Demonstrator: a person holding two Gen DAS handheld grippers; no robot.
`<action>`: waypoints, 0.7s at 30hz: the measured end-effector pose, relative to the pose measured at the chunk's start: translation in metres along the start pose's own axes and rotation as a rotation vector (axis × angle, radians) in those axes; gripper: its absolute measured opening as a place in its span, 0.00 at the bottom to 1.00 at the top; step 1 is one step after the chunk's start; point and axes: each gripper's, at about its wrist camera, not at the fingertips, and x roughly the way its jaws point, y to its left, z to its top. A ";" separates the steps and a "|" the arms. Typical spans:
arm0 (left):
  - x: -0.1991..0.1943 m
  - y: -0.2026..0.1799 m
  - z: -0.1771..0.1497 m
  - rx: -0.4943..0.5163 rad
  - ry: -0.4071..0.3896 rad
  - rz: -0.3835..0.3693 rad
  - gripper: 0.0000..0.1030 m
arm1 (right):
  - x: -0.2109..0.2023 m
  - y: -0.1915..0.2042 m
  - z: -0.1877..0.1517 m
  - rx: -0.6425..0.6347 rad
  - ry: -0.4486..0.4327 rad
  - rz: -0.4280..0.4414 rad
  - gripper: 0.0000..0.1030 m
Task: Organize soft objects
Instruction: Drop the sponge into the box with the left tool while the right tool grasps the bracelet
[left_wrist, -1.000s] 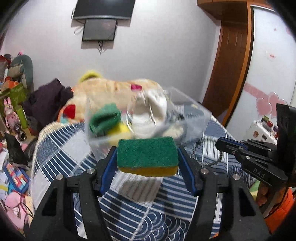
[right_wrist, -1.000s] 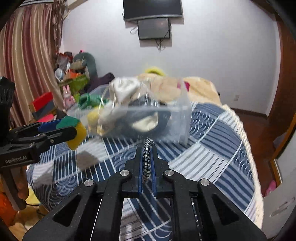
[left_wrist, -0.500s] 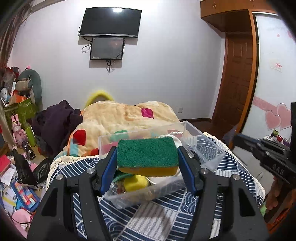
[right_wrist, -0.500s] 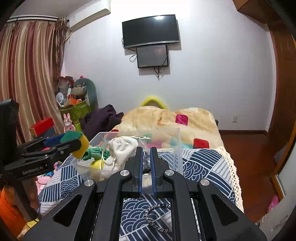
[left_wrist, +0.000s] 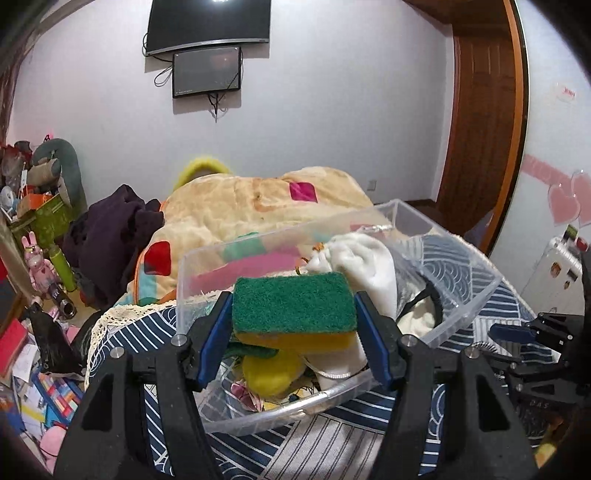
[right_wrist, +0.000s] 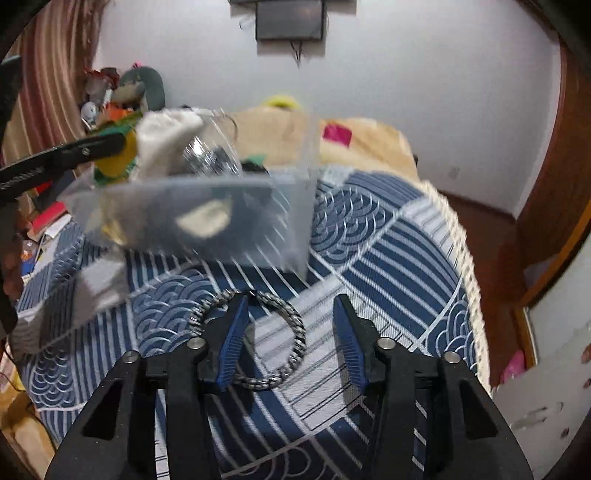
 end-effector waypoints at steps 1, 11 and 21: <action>0.002 -0.001 -0.001 0.003 0.007 -0.003 0.62 | 0.002 -0.001 -0.001 0.000 0.004 -0.002 0.26; -0.010 -0.010 -0.010 0.023 0.038 -0.038 0.79 | -0.031 0.008 -0.004 -0.003 -0.119 0.022 0.06; -0.048 -0.006 -0.008 -0.036 -0.043 -0.042 0.90 | -0.085 0.027 0.033 -0.016 -0.313 0.051 0.06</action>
